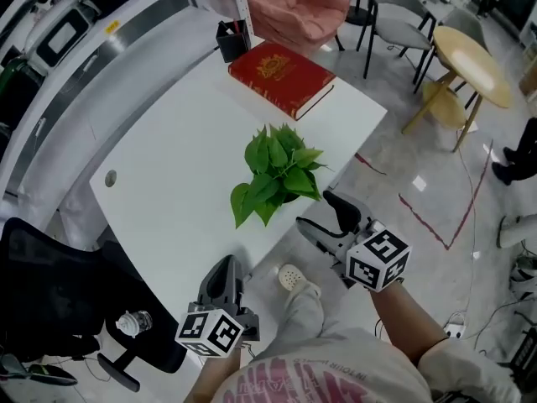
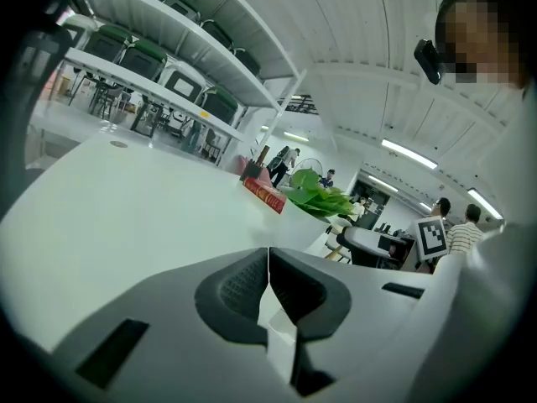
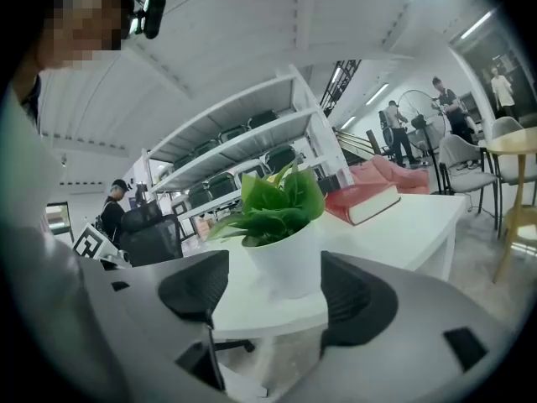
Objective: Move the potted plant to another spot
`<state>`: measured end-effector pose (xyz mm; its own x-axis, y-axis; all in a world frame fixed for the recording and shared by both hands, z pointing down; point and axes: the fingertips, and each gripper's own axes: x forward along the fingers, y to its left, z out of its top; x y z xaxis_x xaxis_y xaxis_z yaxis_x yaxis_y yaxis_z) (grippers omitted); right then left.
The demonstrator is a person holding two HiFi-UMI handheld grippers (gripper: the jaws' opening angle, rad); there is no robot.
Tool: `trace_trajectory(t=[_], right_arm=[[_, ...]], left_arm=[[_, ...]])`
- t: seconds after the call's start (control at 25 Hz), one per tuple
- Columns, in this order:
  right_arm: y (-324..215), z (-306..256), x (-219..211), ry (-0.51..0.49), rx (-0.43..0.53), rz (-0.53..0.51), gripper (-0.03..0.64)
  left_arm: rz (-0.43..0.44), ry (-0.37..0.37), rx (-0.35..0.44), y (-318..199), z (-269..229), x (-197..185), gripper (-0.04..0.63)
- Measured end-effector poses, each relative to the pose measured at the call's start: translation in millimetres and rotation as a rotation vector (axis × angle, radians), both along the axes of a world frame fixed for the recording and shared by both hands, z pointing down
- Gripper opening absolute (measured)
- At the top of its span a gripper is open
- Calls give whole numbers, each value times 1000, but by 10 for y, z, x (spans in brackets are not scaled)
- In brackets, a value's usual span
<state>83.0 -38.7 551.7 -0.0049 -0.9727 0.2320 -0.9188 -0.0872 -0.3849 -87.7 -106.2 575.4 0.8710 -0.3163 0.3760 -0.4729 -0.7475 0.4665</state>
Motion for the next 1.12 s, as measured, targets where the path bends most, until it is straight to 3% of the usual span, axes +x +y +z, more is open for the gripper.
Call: trace_trajectory(t=[0.44, 1.12], right_arm=[[-443, 137, 32, 140, 16, -10, 543], [-890, 176, 36, 199, 23, -5, 571]], left_arm=[[-1, 2, -24, -69, 176, 42, 25], [-25, 21, -19, -154, 202, -15, 25]])
